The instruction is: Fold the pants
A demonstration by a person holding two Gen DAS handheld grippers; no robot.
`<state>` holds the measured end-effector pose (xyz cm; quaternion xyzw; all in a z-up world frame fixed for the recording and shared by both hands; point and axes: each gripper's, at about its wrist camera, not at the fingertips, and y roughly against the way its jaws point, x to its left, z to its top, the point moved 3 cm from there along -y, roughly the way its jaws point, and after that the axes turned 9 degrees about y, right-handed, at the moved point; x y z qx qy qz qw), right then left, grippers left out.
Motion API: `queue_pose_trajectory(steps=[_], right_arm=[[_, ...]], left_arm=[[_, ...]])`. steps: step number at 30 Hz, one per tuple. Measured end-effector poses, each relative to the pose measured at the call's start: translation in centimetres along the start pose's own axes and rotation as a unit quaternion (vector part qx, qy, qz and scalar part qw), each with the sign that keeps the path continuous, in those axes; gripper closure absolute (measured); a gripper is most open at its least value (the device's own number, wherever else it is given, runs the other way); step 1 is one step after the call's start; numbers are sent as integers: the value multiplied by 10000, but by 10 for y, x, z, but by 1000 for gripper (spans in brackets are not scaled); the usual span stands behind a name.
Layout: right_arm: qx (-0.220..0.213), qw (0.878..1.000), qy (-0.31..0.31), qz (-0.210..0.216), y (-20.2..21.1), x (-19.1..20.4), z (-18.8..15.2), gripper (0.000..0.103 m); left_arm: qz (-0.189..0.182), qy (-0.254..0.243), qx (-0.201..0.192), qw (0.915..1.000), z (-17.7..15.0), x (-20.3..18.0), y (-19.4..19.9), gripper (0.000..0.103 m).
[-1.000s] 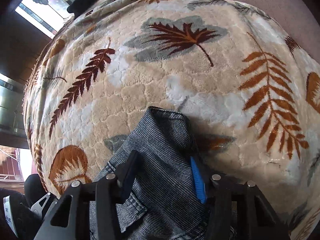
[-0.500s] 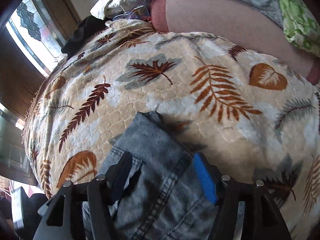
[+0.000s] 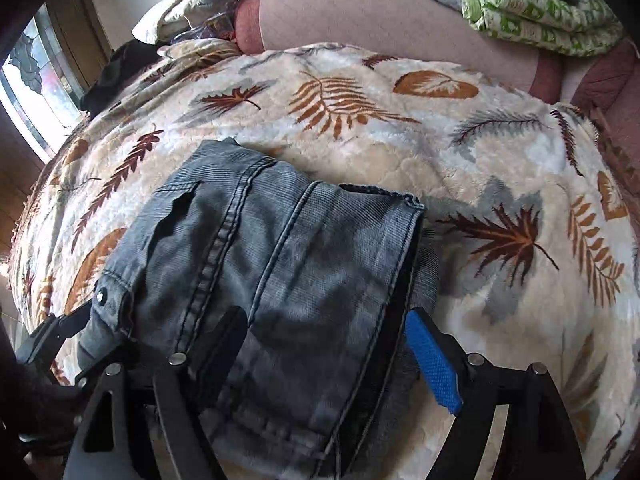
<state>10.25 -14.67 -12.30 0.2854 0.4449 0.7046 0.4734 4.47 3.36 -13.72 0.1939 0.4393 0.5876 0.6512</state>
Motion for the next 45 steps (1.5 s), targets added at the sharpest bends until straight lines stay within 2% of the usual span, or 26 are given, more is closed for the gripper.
queue_pose_trajectory(steps=[2,4,7,10,14,17,20,26,28,32,35,38,40,42,43,45], right_arm=[[-25,10000,66,22,6,8,-14,19],[347,9990,267,-97,-10,14,-32,19],[242,9997,-86,21,-8,4,-38,16],[-269,9991,-297,132,18,-2,-36,16],[-811,9949,-516,296,41,-9,-51,16],[-992,9895,-932,478,42,-22,-68,16],[-941,9839,-1331,738,36,-33,-84,16],[-1009,9734,-1710,1146,31,-47,-92,16],[-981,9696,-1815,1317,30,-49,-93,16],[-734,9598,-2019,1803,20,-59,-88,16],[-583,9532,-2184,2008,14,-71,-79,16],[-405,9396,-2327,2476,-2,-80,-61,16],[-253,9391,-2420,2427,-13,-84,-51,16],[-58,9283,-2549,2705,-27,-85,-44,16],[32,9259,-2627,2714,-32,-85,-42,16],[204,9302,-2577,2605,-38,-83,-40,16]], left_arm=[[-6,21,9,10000,0,0,-1,13],[-8,20,49,10000,0,-1,-2,13],[56,-30,-4,10000,-1,-3,-2,13],[123,-14,19,9999,0,-4,-1,13],[253,14,20,9997,-1,-6,1,13],[354,24,31,9994,-1,-8,1,13],[454,45,32,9990,-1,-8,1,11],[675,-99,-41,9977,-2,-11,2,8],[601,-52,44,9982,-2,-9,0,8],[223,209,387,9988,8,-1,6,8],[-58,268,116,9996,28,1,28,8],[-247,740,63,9969,53,15,32,8],[-329,972,352,9941,63,26,15,8],[-386,955,747,9919,65,29,-7,8],[-414,932,861,9911,63,29,-15,8],[-601,895,1003,9891,61,27,-26,8]])
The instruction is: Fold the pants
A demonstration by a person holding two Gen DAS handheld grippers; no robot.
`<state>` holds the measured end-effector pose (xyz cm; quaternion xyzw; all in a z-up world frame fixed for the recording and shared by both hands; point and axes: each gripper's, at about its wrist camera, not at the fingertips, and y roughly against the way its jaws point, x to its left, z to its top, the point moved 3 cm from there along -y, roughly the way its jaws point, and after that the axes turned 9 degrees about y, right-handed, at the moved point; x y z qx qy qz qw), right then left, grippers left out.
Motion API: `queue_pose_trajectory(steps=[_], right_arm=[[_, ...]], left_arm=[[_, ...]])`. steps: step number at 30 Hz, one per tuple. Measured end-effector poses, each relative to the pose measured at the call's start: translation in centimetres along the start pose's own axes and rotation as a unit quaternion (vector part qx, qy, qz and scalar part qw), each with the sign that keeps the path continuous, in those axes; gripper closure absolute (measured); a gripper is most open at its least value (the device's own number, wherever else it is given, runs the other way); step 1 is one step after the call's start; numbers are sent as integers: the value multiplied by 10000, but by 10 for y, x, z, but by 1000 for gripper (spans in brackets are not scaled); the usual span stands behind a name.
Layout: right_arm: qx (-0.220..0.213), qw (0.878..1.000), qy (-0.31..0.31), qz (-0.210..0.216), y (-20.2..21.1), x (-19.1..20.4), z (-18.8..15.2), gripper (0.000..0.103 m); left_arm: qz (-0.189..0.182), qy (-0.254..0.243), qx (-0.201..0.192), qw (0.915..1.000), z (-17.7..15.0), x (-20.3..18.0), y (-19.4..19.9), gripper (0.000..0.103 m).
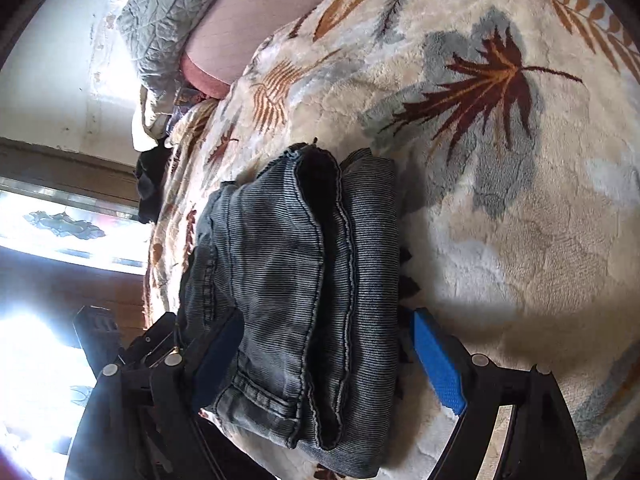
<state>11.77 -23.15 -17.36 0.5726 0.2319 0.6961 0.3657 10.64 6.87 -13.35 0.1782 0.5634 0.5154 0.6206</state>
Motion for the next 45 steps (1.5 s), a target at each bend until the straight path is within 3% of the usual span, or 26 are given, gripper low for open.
queue_pose_trajectory(steps=[6,7,9,10,12,16,18,25,34,41,45], right_arm=[[87,9999,29,-87,-12,9,7,18],[130,9998,142,-110,-16,14,8,21],[197,9983,344,-426,-21,21,6,38],[216,9973,413,-564,-22,20,5,42],[236,9958,481,-742,-22,19,5,57],[209,9924,787,-919,-19,26,2,75],[153,9886,1030,-1083,-18,37,0,81],[-175,9825,1451,-1156,4,58,-5,87],[-603,9692,2041,-1241,48,102,0,87],[-792,9594,2319,-1394,88,122,17,87],[-753,9617,2230,-1407,88,111,15,87]], left_arm=[[-318,107,314,9989,4,-5,-20,8],[-352,102,345,9987,4,-6,-21,8],[-406,140,418,9982,5,-6,-23,11],[-380,90,432,9983,5,-8,-23,15],[-454,-14,583,9973,2,-13,-27,50],[-197,-164,448,9987,-1,-22,-28,53],[-143,-263,323,9990,-3,-26,-22,66],[124,-844,-166,9962,-17,-47,4,74],[-67,-1309,-921,9871,-24,-86,60,74],[-317,-1367,-1079,9842,-16,-112,79,74],[-335,-1353,-967,9855,-22,-112,67,74]])
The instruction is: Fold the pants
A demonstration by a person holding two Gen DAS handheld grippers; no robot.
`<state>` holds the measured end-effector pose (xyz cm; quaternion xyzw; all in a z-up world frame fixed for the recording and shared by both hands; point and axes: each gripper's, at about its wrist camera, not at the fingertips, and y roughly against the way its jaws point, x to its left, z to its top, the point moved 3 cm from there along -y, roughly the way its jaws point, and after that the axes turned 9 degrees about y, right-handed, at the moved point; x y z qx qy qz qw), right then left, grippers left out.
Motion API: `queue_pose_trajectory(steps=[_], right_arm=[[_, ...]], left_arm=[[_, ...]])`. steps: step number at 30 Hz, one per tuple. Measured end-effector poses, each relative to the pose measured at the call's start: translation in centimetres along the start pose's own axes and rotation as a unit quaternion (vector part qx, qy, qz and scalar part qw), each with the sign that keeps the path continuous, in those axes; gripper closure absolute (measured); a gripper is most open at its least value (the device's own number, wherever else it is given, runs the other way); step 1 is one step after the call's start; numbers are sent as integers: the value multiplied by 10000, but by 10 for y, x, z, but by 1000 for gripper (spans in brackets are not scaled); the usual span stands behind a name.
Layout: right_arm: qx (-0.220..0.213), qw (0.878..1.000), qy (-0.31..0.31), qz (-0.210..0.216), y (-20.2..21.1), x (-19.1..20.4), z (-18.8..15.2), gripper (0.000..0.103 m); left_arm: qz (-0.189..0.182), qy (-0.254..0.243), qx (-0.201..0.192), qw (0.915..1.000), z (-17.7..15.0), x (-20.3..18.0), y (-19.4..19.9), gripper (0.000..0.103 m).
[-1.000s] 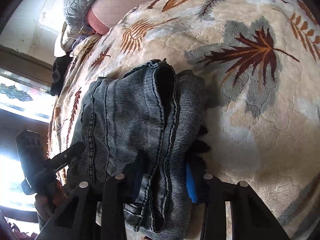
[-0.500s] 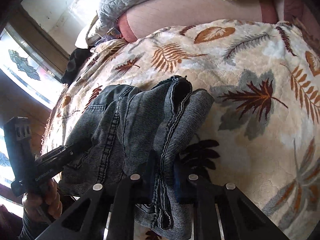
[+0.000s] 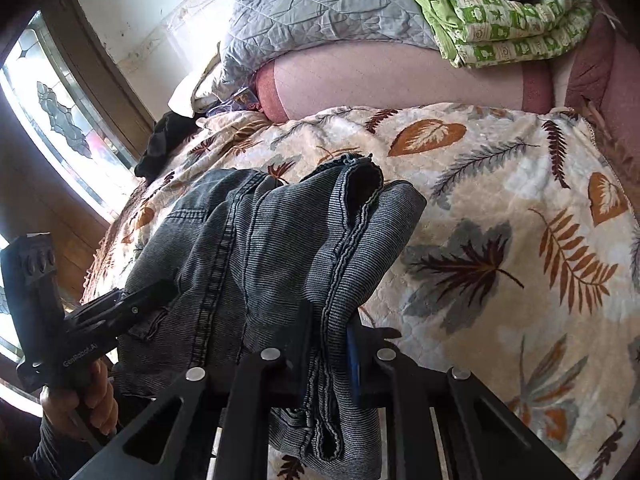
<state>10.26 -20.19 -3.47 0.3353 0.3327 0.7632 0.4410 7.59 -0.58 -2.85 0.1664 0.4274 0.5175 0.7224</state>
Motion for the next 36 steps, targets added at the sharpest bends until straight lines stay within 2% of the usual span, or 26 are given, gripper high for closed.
queue_pose_trajectory(steps=[9,17,20,22,23,24,25,26,27,28,30,32,36], right_arm=[[340,9992,-201,24,-40,-16,-25,87],[298,9994,-150,-66,-45,-17,-24,87],[321,9992,-210,-128,-53,-23,-29,87],[540,9980,-311,-128,-69,-28,-39,83],[721,9965,-373,-190,-78,-32,-46,80],[779,9957,-404,-313,-82,-35,-51,74],[716,9960,-449,-295,-81,-36,-55,73],[625,9963,-523,-254,-76,-37,-56,67],[550,9964,-594,-264,-70,-38,-57,53],[435,9965,-636,-329,-61,-39,-57,48],[144,9967,-602,-516,-42,-37,-58,38],[-46,9962,-581,-648,-27,-32,-61,33],[-255,9961,-613,-580,-11,-17,-77,33]], left_arm=[[137,191,425,9988,-25,19,-39,74],[256,150,353,9989,-24,16,-43,74],[340,201,458,9982,-27,21,-55,73],[573,206,656,9960,-36,27,-71,70],[798,226,707,9940,-40,32,-77,66],[873,276,633,9938,-42,37,-77,60],[870,299,530,9944,-42,39,-73,57],[951,265,453,9941,-41,39,-68,47],[1090,222,376,9931,-40,39,-62,34],[1195,192,288,9922,-39,39,-55,30],[1282,133,107,9916,-38,36,-42,29],[1431,122,35,9896,-38,34,-33,29],[1495,89,-29,9887,-45,30,-19,29]])
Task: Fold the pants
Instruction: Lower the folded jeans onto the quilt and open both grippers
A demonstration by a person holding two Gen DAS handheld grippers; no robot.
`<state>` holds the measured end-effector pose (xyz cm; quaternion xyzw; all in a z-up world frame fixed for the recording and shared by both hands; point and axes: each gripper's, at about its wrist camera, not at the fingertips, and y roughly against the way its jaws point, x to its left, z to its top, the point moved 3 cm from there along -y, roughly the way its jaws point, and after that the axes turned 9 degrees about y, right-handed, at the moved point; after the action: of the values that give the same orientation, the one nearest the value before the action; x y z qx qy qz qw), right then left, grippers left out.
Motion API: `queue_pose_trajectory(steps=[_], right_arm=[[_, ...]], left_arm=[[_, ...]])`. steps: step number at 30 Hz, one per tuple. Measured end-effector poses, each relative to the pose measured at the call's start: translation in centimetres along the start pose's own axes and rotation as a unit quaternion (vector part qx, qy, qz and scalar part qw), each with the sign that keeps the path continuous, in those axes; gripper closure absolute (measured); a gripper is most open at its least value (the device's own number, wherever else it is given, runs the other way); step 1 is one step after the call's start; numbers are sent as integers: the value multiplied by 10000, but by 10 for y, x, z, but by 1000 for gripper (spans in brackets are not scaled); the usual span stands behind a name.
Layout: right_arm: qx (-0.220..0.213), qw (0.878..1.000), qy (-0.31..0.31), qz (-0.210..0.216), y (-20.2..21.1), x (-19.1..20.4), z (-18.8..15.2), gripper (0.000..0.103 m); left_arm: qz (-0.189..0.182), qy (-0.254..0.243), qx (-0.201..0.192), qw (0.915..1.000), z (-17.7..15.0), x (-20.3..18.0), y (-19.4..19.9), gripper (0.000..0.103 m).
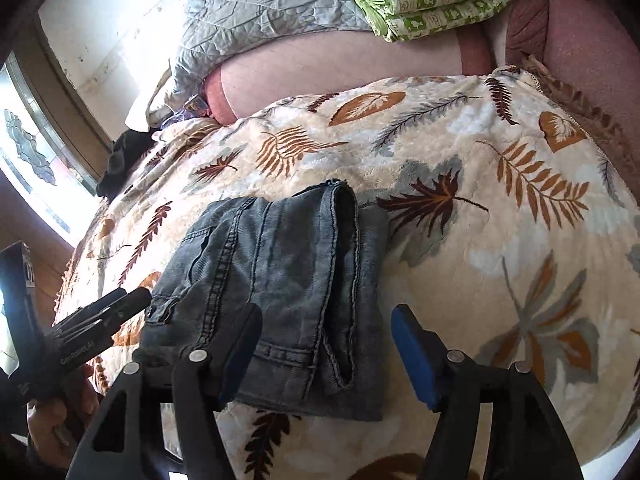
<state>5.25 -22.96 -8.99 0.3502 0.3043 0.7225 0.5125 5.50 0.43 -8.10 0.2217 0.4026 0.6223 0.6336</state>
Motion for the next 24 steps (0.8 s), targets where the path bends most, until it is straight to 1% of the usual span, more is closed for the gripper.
queue_pose_trajectory(steps=[2,4,6,8,9,11,13,16,17,18,19,21,22,24], right_arm=[[-12,10000,35,81,3,8,-8,32],[71,9999,124,72,-3,14,-16,32],[364,9992,159,-19,-18,15,-25,31],[801,9966,136,-121,-37,11,-37,31],[918,9956,113,-158,-42,9,-41,31],[789,9968,76,-140,-35,9,-40,31],[466,9989,2,-49,-16,9,-32,31],[-15,9999,-61,-87,15,7,-20,31],[-156,9998,-105,-98,24,7,-18,30],[-277,9995,-125,-115,32,8,-17,27],[-404,9991,-110,-117,39,10,-17,27],[-506,9985,25,-196,48,15,-24,21],[-484,9984,135,-269,48,18,-26,20],[-345,9976,346,-497,48,24,-37,18]], left_arm=[[28,-13,-58,10000,-5,0,6,29],[14,-36,-8,10000,-10,1,6,29],[90,-50,82,9999,-15,1,1,29],[264,-152,302,9991,-22,2,-11,28],[325,-197,351,9987,-26,2,-15,28],[333,-223,215,9990,-28,4,-11,28],[315,-162,196,9992,-25,5,0,28],[-28,14,-199,9998,-18,3,31,28],[-36,14,-301,9995,-18,0,41,27],[10,-3,-385,9993,-19,-3,50,22],[58,-33,-446,9990,-23,-8,58,19],[-3,-224,-508,9985,-34,-20,72,17],[-67,-357,-513,9980,-40,-26,78,17],[-54,-402,-568,9976,-50,-35,88,17]])
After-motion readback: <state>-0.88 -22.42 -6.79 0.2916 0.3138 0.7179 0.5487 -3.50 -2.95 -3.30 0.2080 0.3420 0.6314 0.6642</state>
